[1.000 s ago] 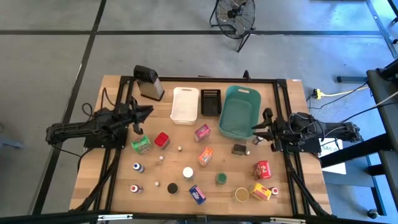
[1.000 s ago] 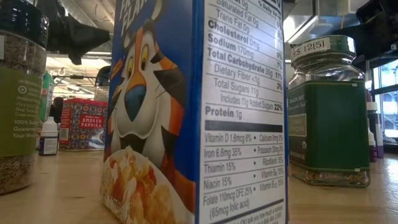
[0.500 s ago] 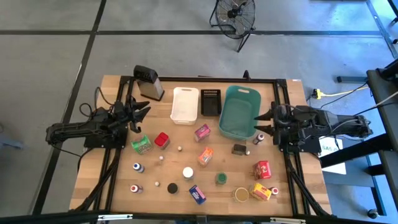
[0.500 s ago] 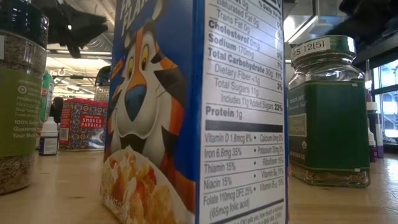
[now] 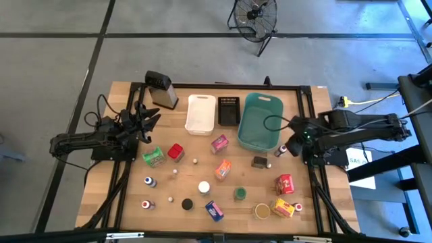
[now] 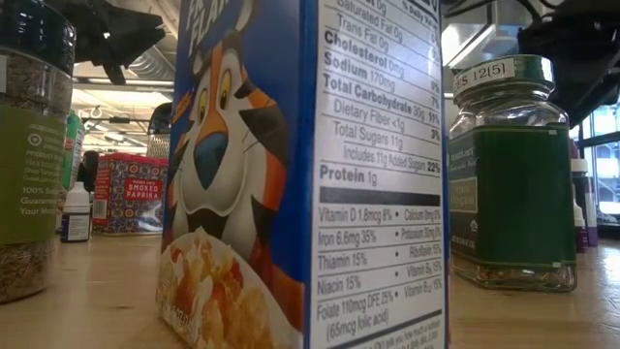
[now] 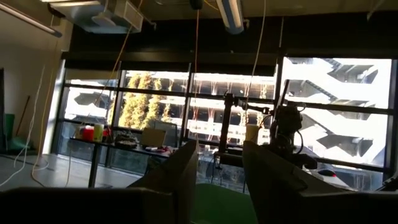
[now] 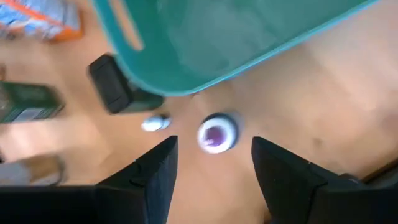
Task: Pick & Place Kitchen Items
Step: Put the large purple food coloring bottle into the black bin
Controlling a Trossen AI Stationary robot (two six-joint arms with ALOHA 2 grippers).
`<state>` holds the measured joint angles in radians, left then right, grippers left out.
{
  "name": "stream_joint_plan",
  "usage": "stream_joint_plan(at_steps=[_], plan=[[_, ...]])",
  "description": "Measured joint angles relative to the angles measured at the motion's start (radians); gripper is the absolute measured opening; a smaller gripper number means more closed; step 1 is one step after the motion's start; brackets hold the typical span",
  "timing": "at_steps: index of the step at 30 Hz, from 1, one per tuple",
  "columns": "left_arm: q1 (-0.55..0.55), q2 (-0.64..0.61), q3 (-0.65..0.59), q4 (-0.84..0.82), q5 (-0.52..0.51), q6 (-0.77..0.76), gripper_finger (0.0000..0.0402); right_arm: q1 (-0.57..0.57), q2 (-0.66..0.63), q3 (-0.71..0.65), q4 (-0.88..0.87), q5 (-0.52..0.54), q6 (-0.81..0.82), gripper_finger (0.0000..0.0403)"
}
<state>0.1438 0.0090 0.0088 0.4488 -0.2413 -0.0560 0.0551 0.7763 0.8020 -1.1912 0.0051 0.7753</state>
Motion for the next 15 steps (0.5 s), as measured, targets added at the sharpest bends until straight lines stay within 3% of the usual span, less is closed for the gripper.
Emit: stream_joint_plan(at_steps=[15], plan=[[0.000, 0.000, 0.000, -0.003, 0.000, -0.001, 0.0124, -0.001, 0.197, 0.011, -0.060, -0.028, -0.069, 0.0207]])
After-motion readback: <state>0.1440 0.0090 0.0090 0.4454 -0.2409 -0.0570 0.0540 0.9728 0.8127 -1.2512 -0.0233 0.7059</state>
